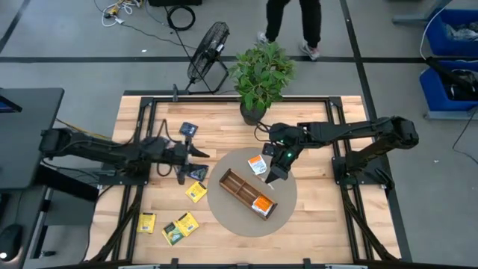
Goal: Pick & Place Tea
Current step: Put the orange tea bag into the bottom section of the wooden organizer
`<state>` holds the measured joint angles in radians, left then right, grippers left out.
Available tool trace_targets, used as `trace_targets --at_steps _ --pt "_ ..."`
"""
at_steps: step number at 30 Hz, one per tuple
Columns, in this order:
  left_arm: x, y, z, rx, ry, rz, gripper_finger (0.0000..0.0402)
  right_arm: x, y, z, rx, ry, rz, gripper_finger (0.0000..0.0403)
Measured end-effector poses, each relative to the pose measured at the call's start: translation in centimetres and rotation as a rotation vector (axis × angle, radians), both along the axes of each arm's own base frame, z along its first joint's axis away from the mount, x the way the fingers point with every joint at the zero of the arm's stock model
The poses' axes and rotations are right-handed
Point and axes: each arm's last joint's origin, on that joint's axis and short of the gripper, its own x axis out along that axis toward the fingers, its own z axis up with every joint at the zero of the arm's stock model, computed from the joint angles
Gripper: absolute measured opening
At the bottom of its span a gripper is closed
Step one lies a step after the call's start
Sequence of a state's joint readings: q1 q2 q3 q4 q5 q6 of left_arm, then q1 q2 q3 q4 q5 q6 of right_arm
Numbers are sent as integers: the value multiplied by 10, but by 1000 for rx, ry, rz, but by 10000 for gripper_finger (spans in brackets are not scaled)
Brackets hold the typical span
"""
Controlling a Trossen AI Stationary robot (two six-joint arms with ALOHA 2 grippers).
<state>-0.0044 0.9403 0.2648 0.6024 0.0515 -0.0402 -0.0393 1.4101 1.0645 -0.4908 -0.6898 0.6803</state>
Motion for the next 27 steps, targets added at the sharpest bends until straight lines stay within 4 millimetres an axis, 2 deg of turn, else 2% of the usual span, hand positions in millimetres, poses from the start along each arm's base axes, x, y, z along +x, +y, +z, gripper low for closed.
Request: trace_targets --at_steps 8,27 --pt "43 -2 10 7 -1 -59 183 0 8 0 -10 -6 26 0" --pt "136 -8 8 2 56 -261 183 3 12 3 -32 -68 47 0"
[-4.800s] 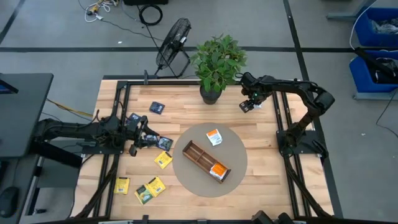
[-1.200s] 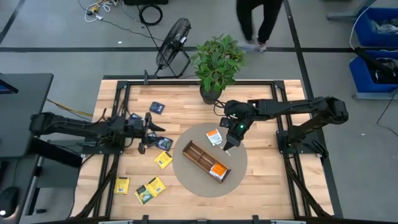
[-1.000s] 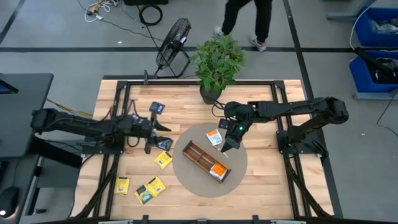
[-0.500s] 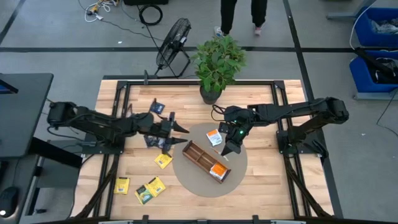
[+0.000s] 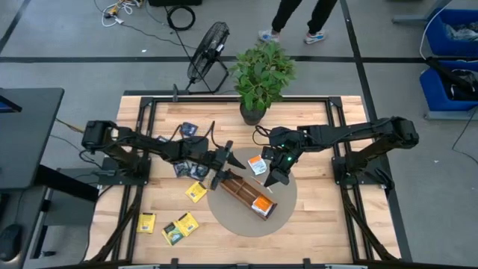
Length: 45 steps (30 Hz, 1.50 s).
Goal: Pick & Place Tea
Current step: Put the orange tea bag into the bottom section of the wooden organizer
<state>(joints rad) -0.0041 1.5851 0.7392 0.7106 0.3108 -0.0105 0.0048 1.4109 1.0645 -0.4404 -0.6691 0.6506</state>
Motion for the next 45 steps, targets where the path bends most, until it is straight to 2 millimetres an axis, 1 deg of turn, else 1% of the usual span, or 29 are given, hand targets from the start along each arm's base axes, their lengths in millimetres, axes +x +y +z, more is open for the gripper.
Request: trace_targets --at_steps 5,9,14,18,21,23,26,30,31,34,37,39,43,45 --pt "15 -1 -4 -7 13 -48 183 0 0 0 -1 -6 3 0" --pt "26 -3 -3 -12 0 -72 183 0 0 0 -1 -8 3 0" --pt "33 -5 0 -13 -4 -85 183 1 0 1 -7 -16 2 0" --pt "34 -7 -3 -5 5 -99 177 1 0 1 -8 -20 3 0" --pt "34 -7 -3 6 -2 -100 158 1 0 1 -9 -22 5 0" --pt "34 -7 -3 12 -3 -100 136 1 0 1 -13 -27 8 0" --pt "34 -7 -3 25 -11 -103 90 2 0 1 -18 -40 9 0" --pt "34 -9 -3 32 -13 -109 18 2 0 2 -19 -56 11 0" --pt "34 -9 -3 33 -12 -109 12 2 0 2 -21 -57 13 0" --pt "34 -9 -3 33 -12 -109 9 3 -1 2 -39 -71 11 0" --pt "33 -8 -5 29 -8 -103 6 3 -1 2 -72 -83 0 12" --pt "29 -8 -8 21 -34 -100 5 3 -2 2 -91 -89 -2 27" --pt "15 -6 -14 -58 -138 -81 4 -2 -1 1 -107 -64 15 67" --pt "7 -4 -18 -91 -168 -59 4 -4 1 4 -165 -79 0 85"
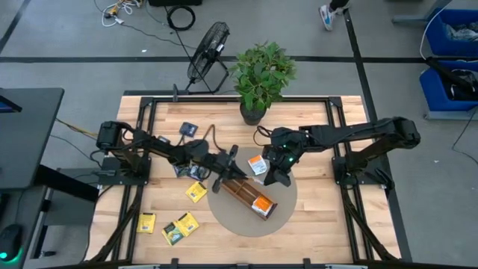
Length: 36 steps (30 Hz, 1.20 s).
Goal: Pick & Place Tea
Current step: Put the orange tea bag into the bottom section of the wooden organizer
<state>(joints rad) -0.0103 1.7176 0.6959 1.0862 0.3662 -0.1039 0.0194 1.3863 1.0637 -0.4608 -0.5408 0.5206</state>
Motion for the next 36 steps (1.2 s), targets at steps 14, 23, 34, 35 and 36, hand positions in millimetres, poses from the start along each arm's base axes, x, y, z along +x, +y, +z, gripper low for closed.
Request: trace_targets --at_steps 14,23,34,35,36 --pt "-10 -1 1 -63 -84 13 3 -18 44 34 -524 -343 -110 131" --pt "-11 -1 3 -70 -103 24 2 -29 83 35 -769 -401 -237 137" --pt "-11 1 6 -76 -131 56 2 -21 90 28 -851 -410 -292 137" --pt "-11 1 6 -75 -131 57 2 -21 90 28 -850 -413 -292 137" --pt "-11 0 6 -75 -131 56 2 -21 90 28 -850 -412 -291 137"
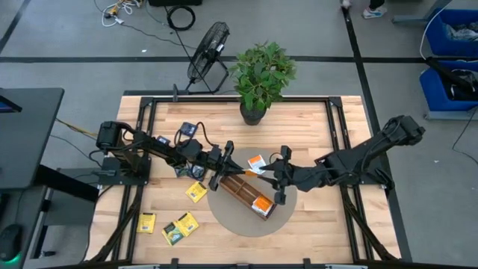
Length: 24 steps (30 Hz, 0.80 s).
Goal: Pick & Place Tea
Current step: Put the orange tea bag into the bottom section of the wooden organizer
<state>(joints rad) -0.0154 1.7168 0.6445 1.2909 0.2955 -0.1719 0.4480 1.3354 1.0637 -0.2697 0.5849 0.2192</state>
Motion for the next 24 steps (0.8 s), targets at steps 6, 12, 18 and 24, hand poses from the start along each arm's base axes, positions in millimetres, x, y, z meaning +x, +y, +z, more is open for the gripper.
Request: trace_targets --at_steps 6,12,18,24 --pt "0 0 0 4 1 1 2 2 0 2 21 -28 -7 126" --pt "0 0 0 3 1 1 2 6 -12 0 75 -1 -13 50" --pt "0 0 -1 0 6 0 8 8 -18 0 128 6 -8 9" --pt "0 0 -1 0 6 0 21 7 -16 0 137 6 -3 3"
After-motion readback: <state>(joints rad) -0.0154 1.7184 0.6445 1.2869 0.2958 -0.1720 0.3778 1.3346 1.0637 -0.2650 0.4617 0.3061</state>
